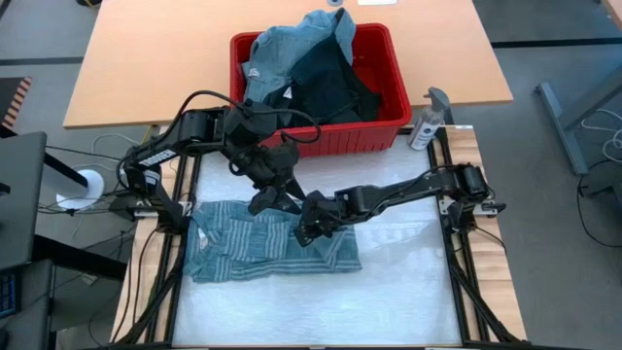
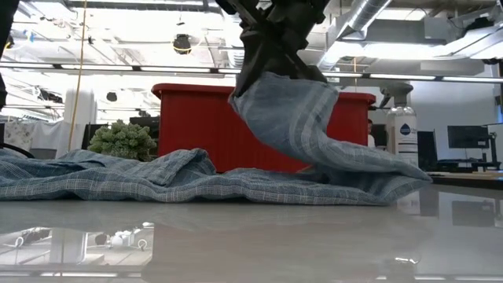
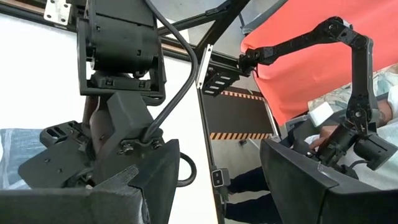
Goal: Fold Laundry from Bin
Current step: Fold the blue polo shirt
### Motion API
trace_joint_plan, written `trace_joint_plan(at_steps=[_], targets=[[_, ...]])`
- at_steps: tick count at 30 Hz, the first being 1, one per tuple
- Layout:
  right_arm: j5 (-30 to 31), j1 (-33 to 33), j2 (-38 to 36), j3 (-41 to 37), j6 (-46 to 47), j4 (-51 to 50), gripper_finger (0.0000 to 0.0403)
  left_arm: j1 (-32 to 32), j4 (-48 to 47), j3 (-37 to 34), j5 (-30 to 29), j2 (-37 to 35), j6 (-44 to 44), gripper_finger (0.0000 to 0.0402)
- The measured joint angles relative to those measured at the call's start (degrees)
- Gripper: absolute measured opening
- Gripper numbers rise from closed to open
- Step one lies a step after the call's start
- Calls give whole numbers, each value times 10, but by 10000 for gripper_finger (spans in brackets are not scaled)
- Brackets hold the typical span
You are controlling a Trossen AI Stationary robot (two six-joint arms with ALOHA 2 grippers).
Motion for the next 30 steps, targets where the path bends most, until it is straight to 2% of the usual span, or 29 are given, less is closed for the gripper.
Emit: trace_joint_plan(at_steps=[7,15,19,22,24,26,30], targets=[[-15,0,3,0,-22,9,96,0,0,0,0,0,0,215],[-18,-2,3,0,-27,30,158,-2,-2,0,0,0,0,215],[-17,-4,-14,0,-51,29,180,-11,-22,0,0,0,0,215],[11,7,-33,0,-125,14,186,-28,-48,0,-2,-1,8,215],[20,18,-34,1,-209,6,186,-44,-54,0,-16,-4,17,215],[4,28,-23,0,-272,5,187,-62,-55,-1,-49,-15,18,215],[-28,44,-4,0,-315,3,187,-99,-40,-1,-162,-46,-7,215]])
